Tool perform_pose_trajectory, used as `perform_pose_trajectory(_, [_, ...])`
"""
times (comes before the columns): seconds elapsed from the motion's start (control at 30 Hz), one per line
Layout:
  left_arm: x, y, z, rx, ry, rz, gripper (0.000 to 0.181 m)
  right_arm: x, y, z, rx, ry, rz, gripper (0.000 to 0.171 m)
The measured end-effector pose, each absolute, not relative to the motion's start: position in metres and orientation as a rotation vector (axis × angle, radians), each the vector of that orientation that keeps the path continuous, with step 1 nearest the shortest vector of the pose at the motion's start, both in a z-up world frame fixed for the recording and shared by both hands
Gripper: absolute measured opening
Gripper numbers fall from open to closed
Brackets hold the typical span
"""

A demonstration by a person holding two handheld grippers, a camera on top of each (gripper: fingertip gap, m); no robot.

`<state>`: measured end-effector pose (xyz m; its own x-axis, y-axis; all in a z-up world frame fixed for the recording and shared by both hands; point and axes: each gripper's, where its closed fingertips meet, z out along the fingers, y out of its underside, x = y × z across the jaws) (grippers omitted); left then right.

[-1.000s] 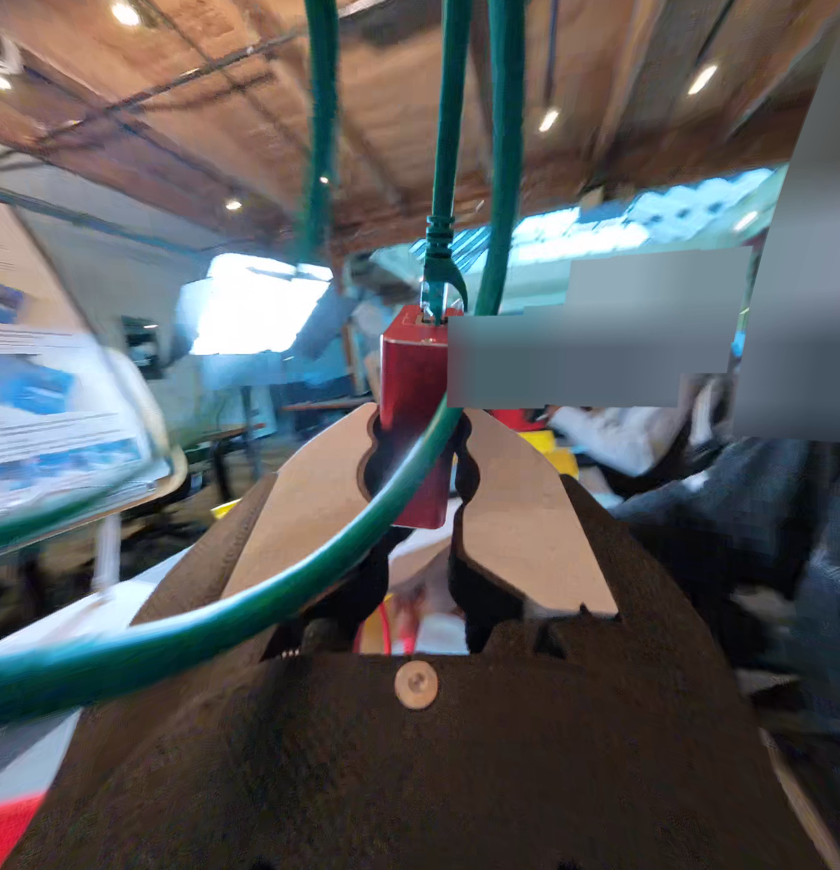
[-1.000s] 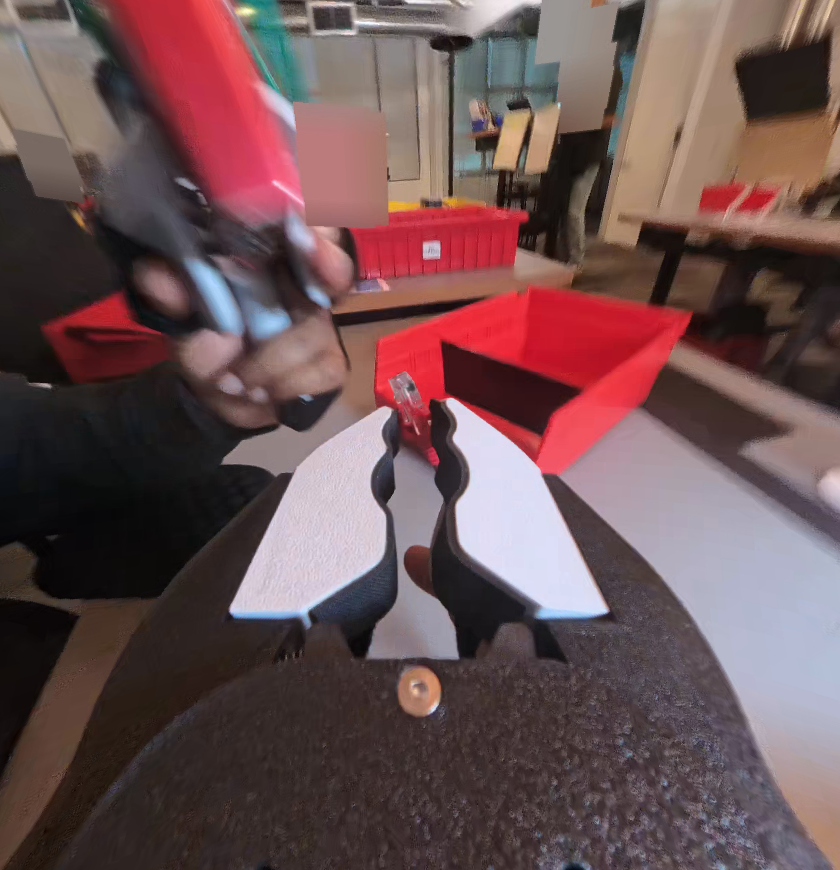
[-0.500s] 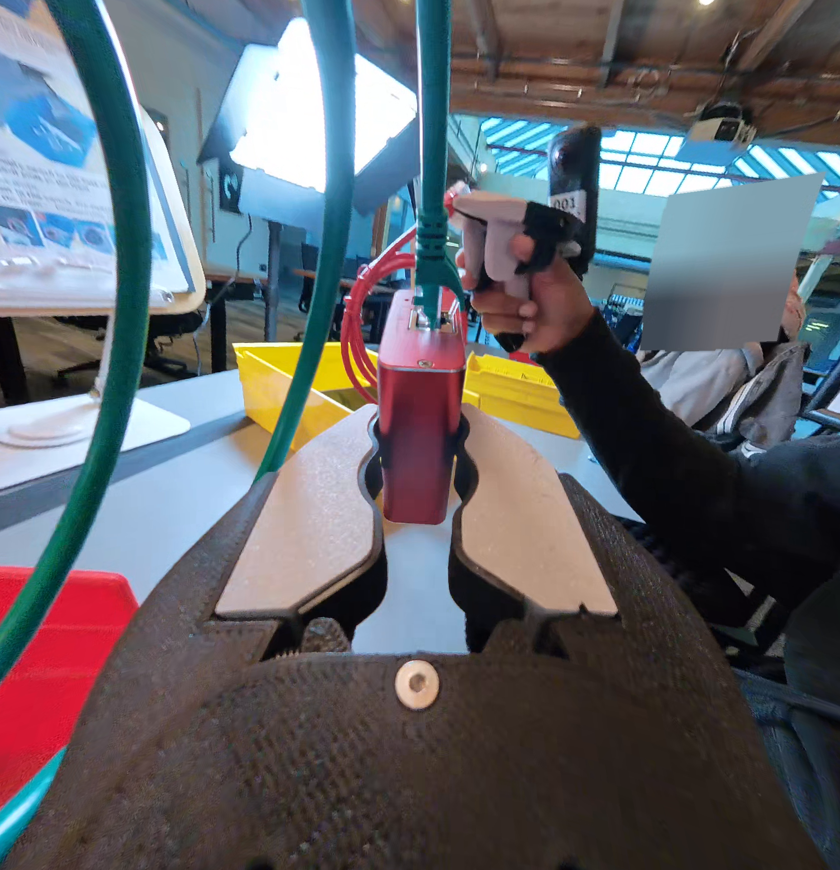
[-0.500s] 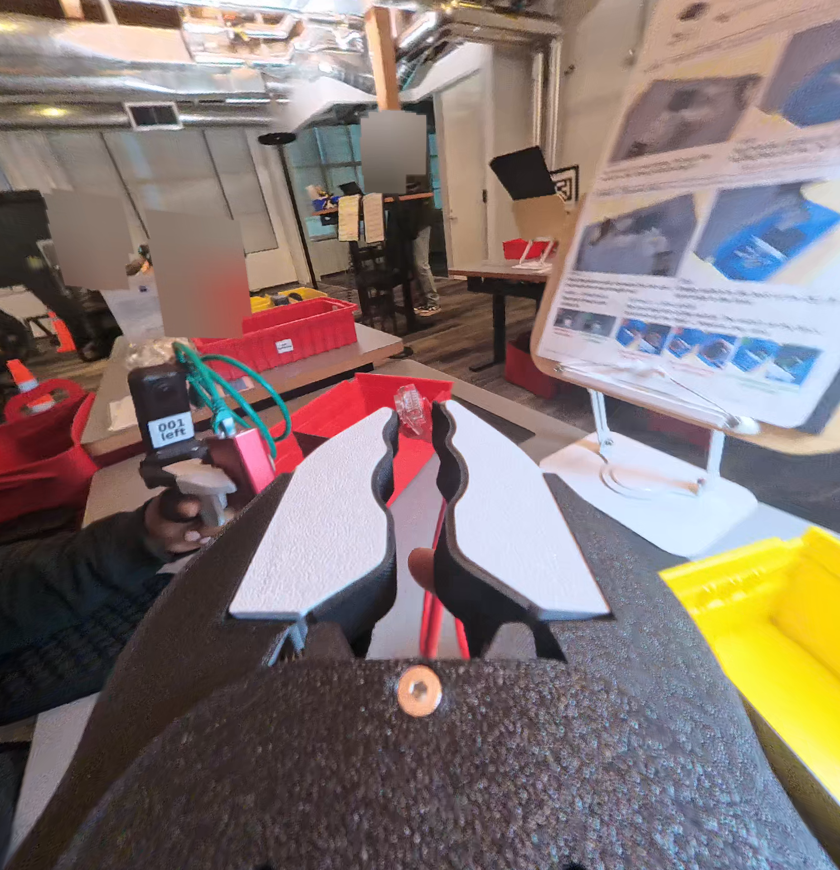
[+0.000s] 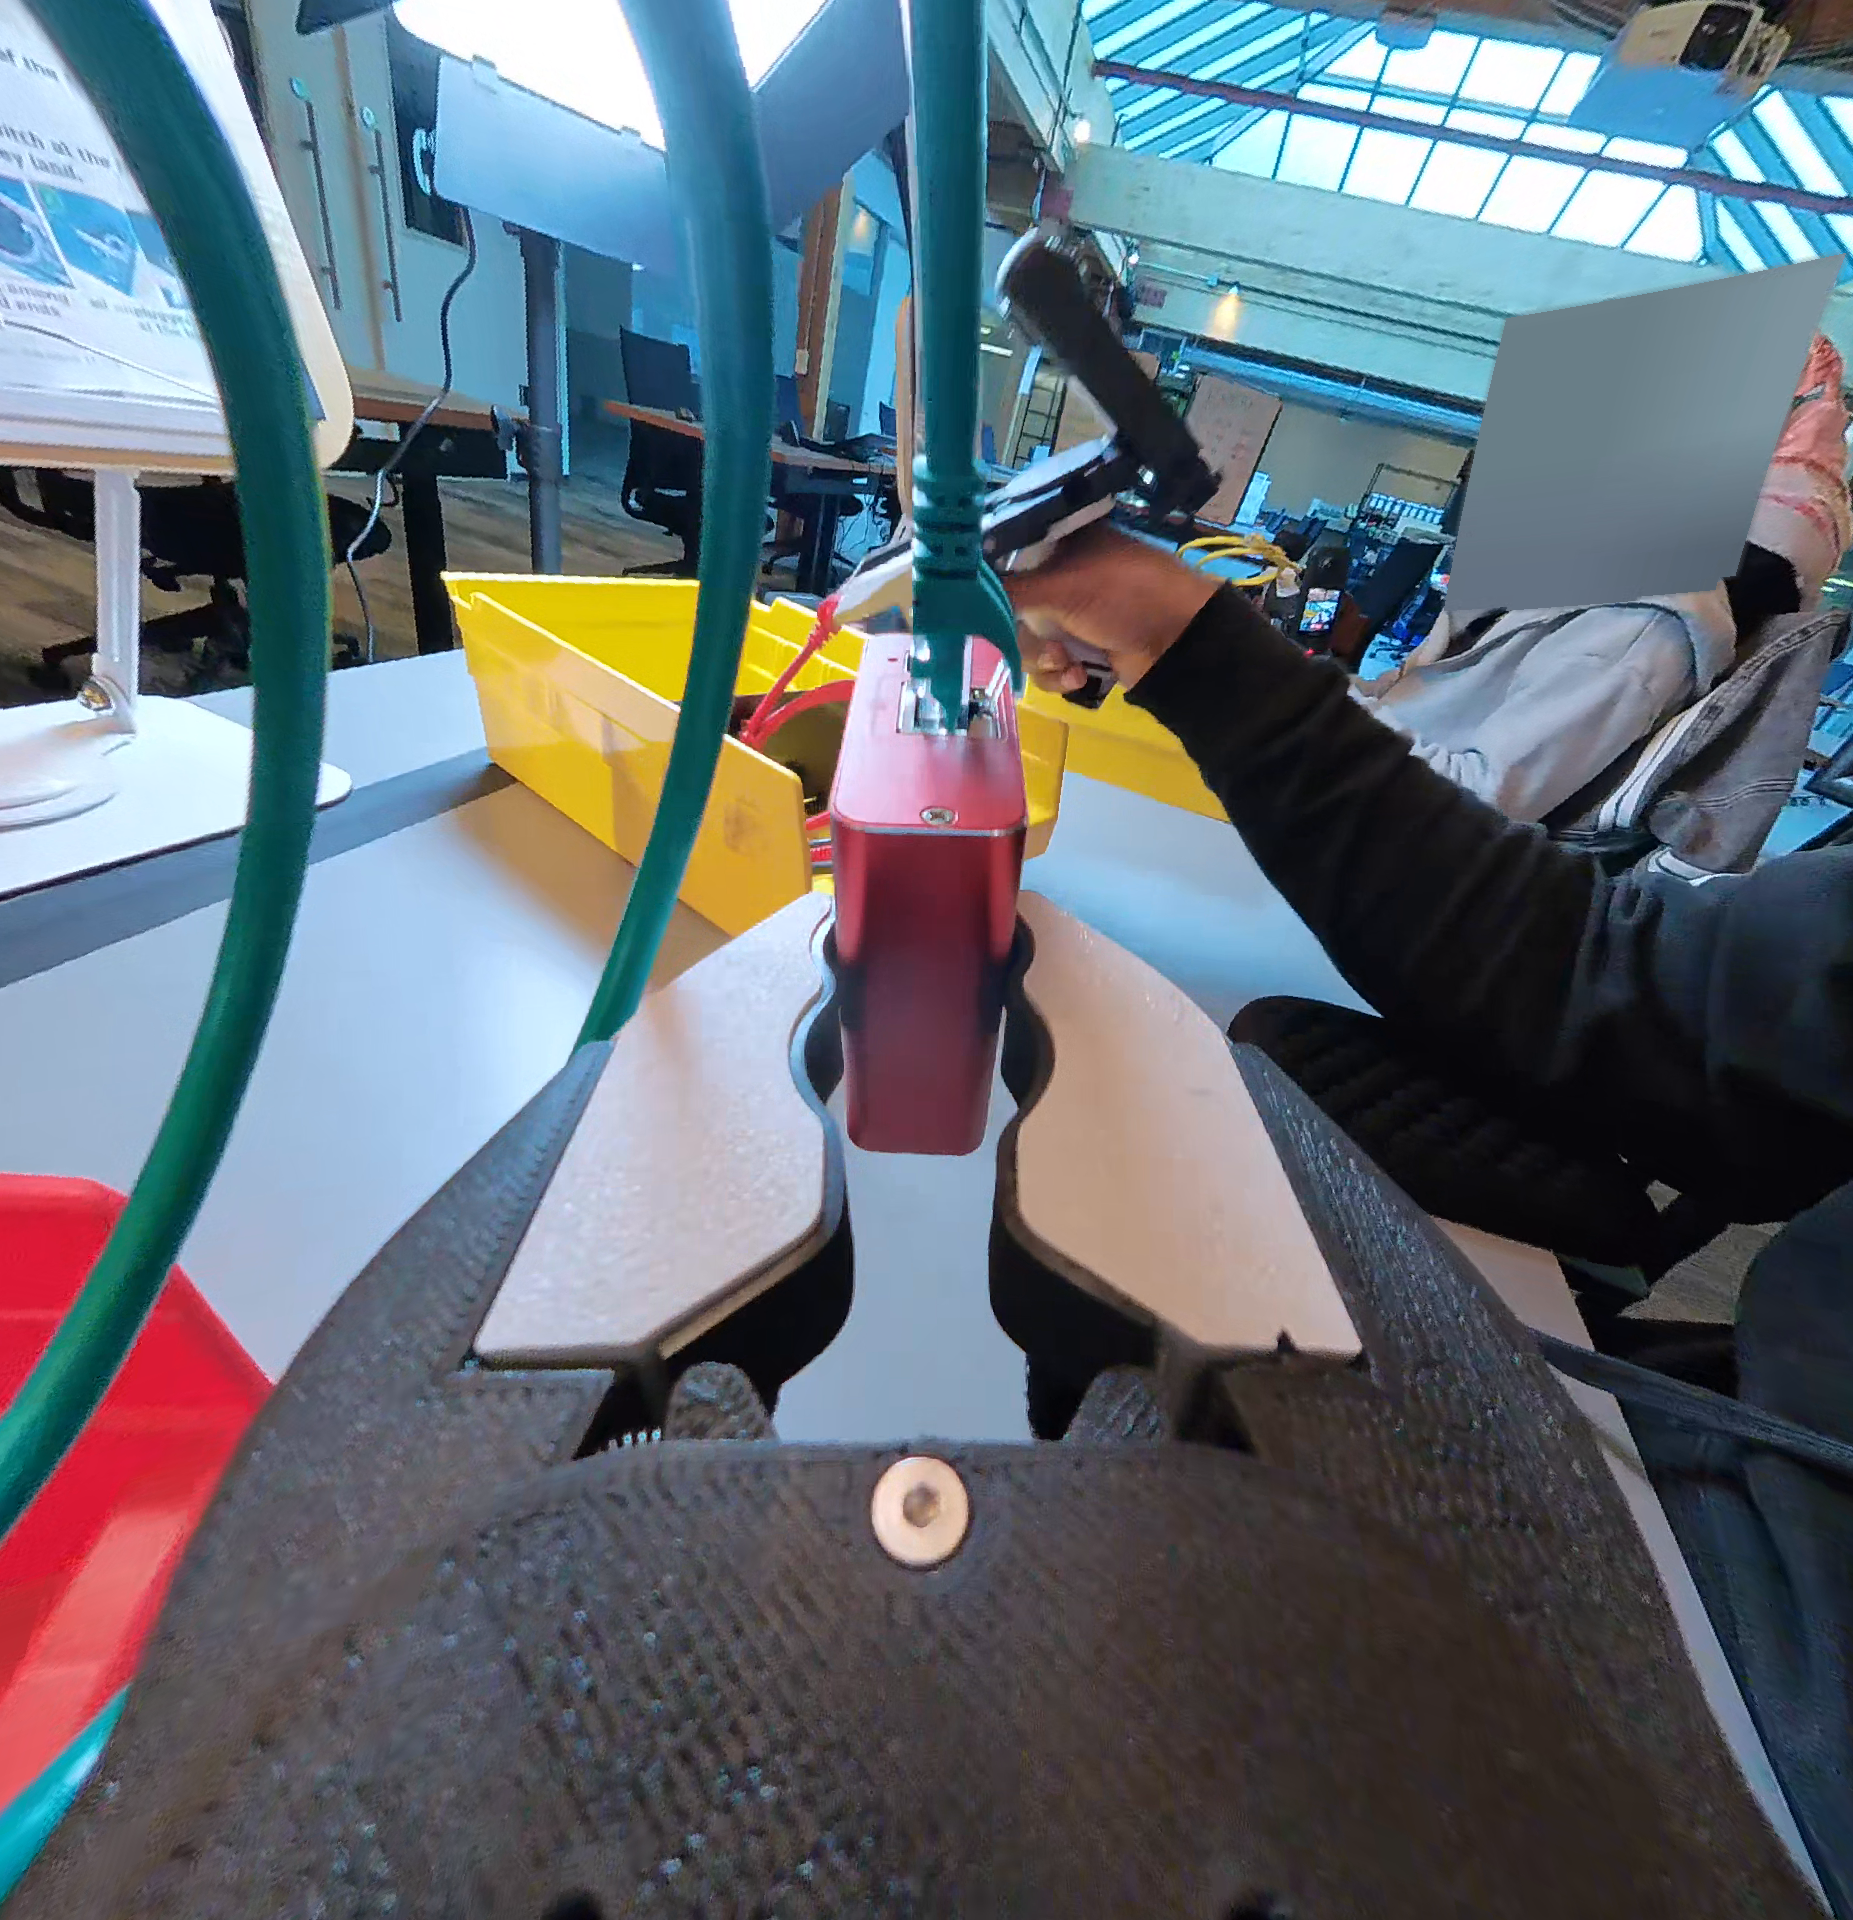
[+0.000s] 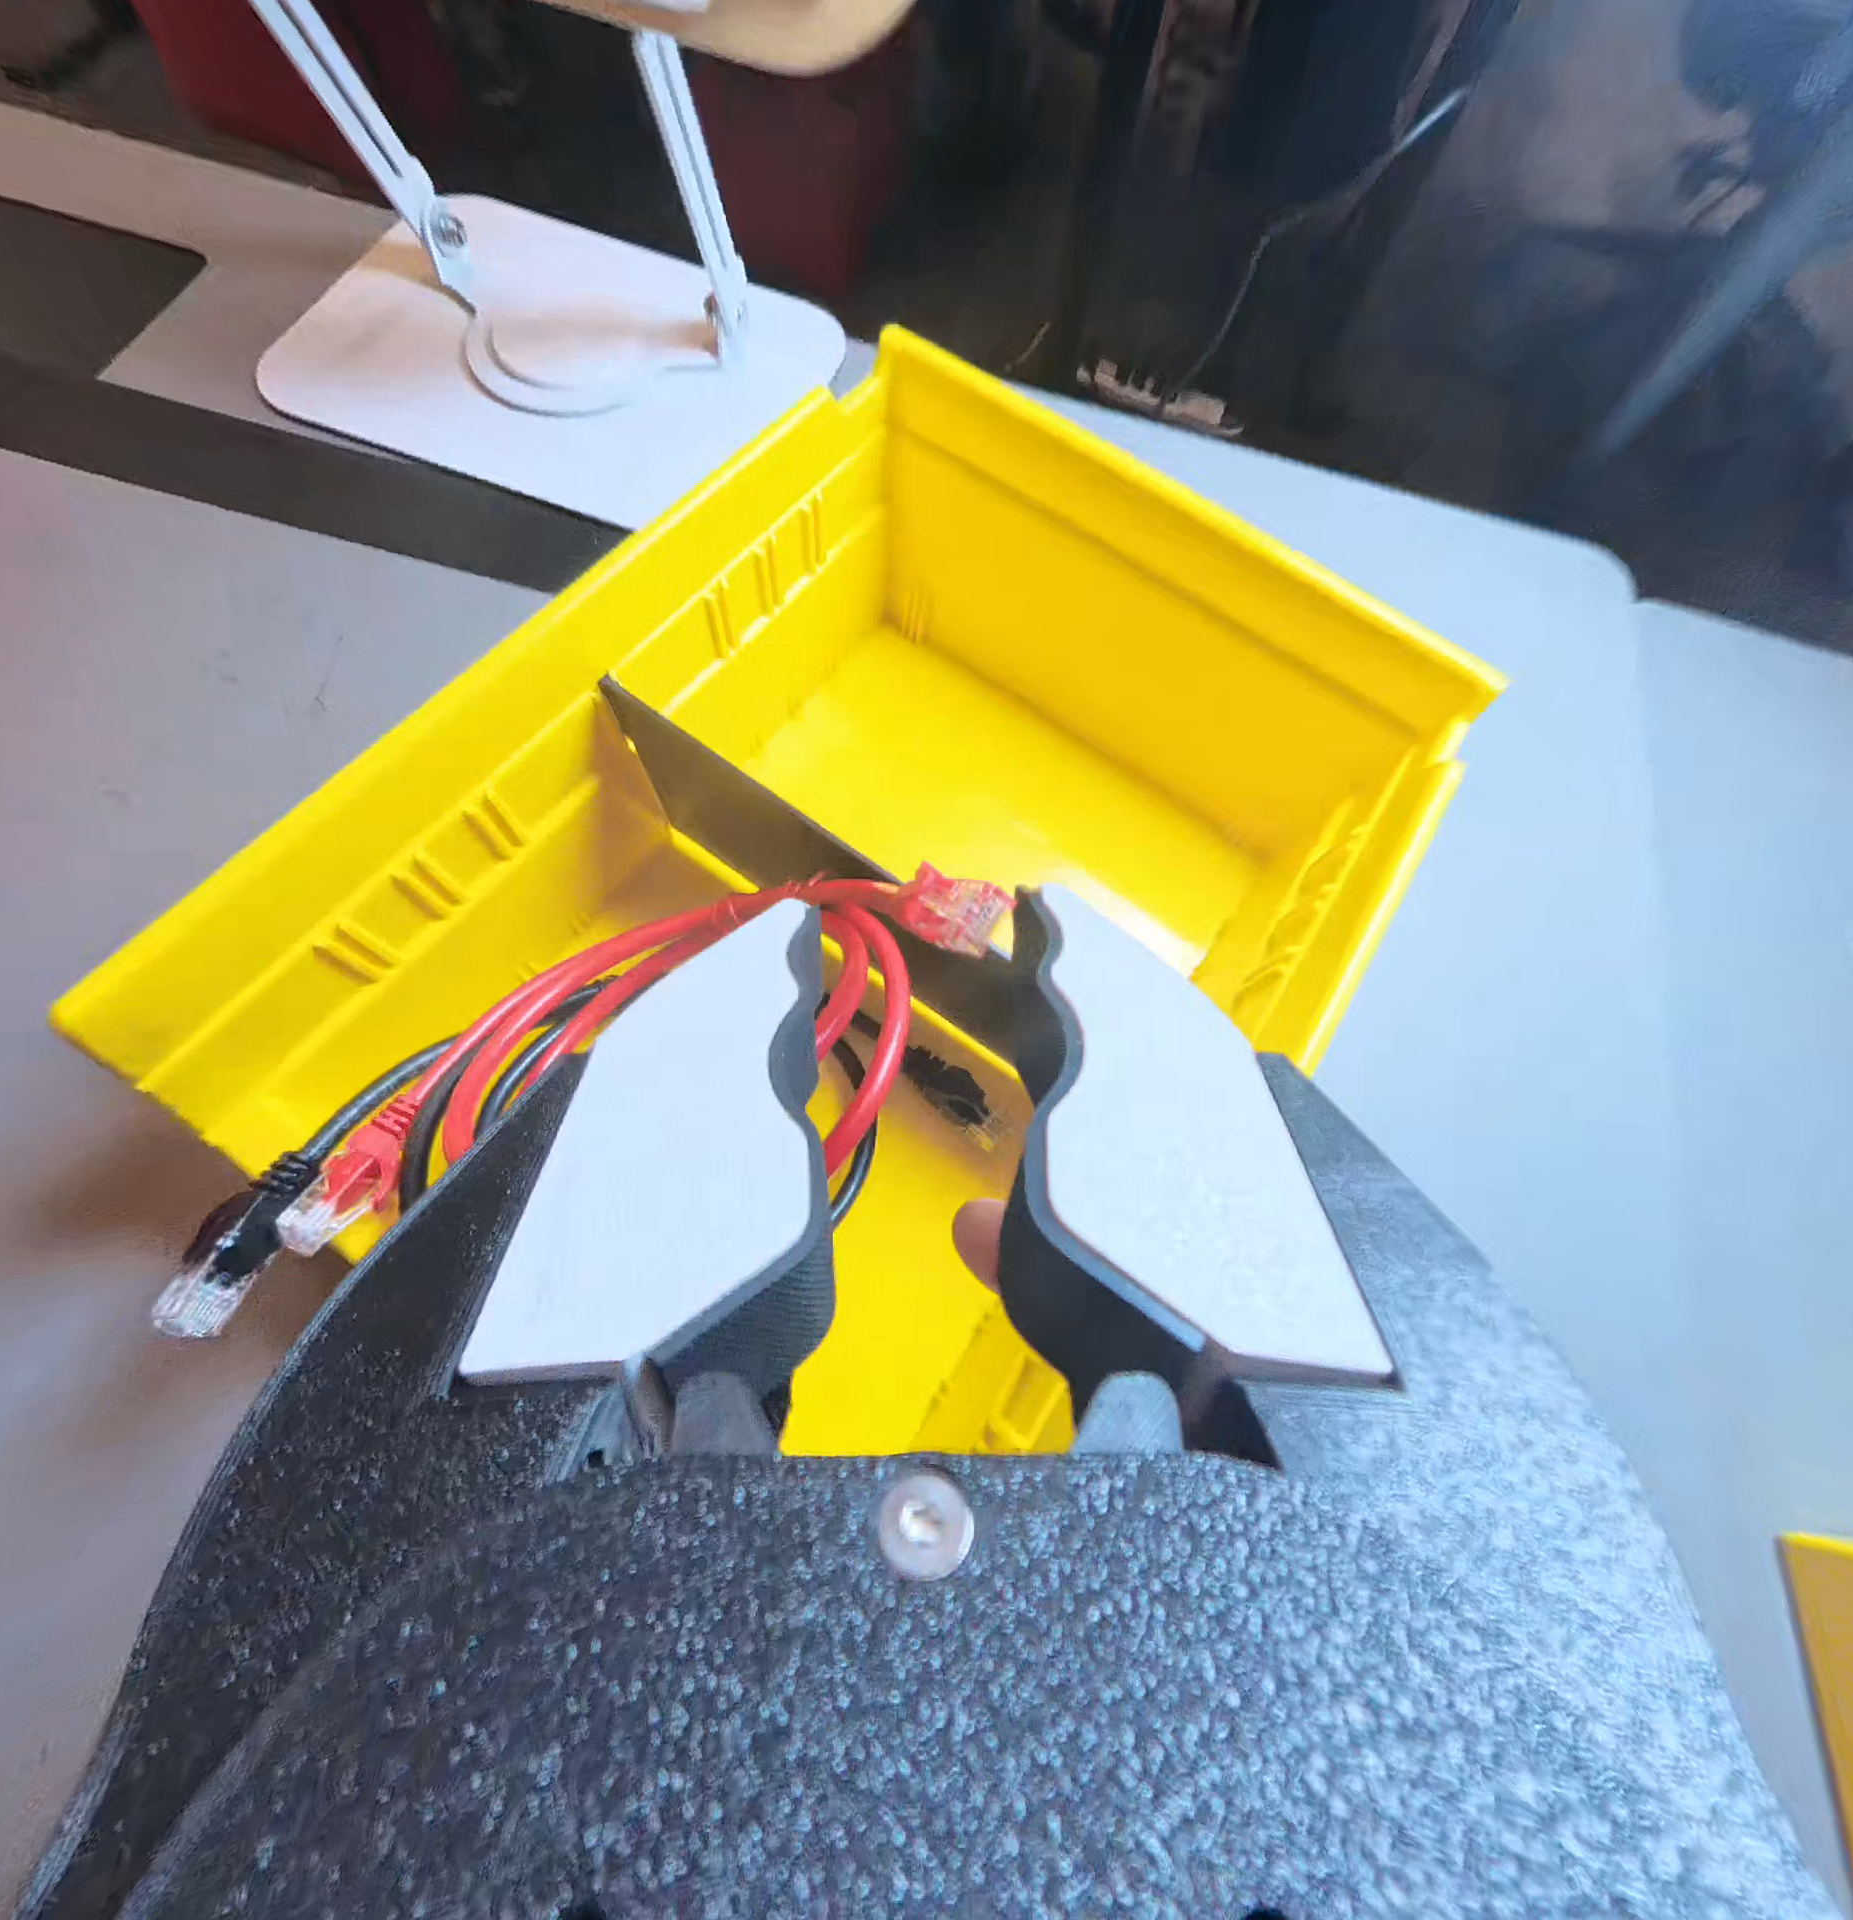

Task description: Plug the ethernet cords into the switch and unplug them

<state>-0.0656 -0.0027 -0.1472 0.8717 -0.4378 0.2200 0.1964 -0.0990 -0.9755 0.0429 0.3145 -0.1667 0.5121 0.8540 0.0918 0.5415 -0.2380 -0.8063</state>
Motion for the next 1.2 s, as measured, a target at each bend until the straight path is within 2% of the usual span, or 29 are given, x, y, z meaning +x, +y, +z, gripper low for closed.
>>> perform_pose_trajectory(0.17, [-0.066, 0.000, -0.155, -1.634, 0.185, -0.525, 0.027, 0.068, 0.320, -0.135, -1.837, -1.140, 0.215, 0.054])
perform_pose_trajectory(0.2, [-0.066, 0.001, -0.158, -1.653, 0.180, -0.524, 0.027, 0.069, 0.316, -0.127, -1.804, -1.139, 0.227, 0.054])
perform_pose_trajectory(0.3, [-0.065, 0.004, -0.172, -1.737, 0.176, -0.519, 0.027, 0.045, 0.275, -0.101, -1.648, -1.255, 0.478, 0.051])
perform_pose_trajectory(0.43, [-0.057, 0.006, -0.190, -1.842, 0.207, -0.535, 0.027, 0.001, 0.165, -0.086, -1.334, -1.610, 0.913, 0.048])
perform_pose_trajectory(0.57, [-0.042, 0.001, -0.211, -1.974, 0.308, -0.563, 0.027, -0.019, 0.061, -0.131, -1.091, -2.076, 1.047, 0.047])
perform_pose_trajectory(0.7, [-0.023, -0.008, -0.226, -2.066, 0.442, -0.595, 0.027, -0.027, 0.011, -0.203, -1.041, -2.432, 0.973, 0.052])
perform_pose_trajectory(0.73, [-0.020, -0.010, -0.228, -2.078, 0.466, -0.596, 0.027, -0.026, 0.005, -0.217, -1.034, -2.493, 0.954, 0.050])
perform_pose_trajectory(0.8, [-0.022, -0.013, -0.233, -2.114, 0.507, -0.559, 0.027, -0.023, -0.007, -0.230, -0.983, -2.558, 0.993, 0.029])
perform_pose_trajectory(0.83, [-0.025, -0.015, -0.232, -2.114, 0.532, -0.535, 0.027, -0.026, -0.010, -0.230, -0.957, -2.533, 1.033, 0.028])
perform_pose_trajectory(1.2, [-0.060, -0.027, -0.109, -1.422, 0.256, -0.673, 0.035, -0.053, -0.026, -0.115, -0.791, -1.652, 2.095, 0.026])
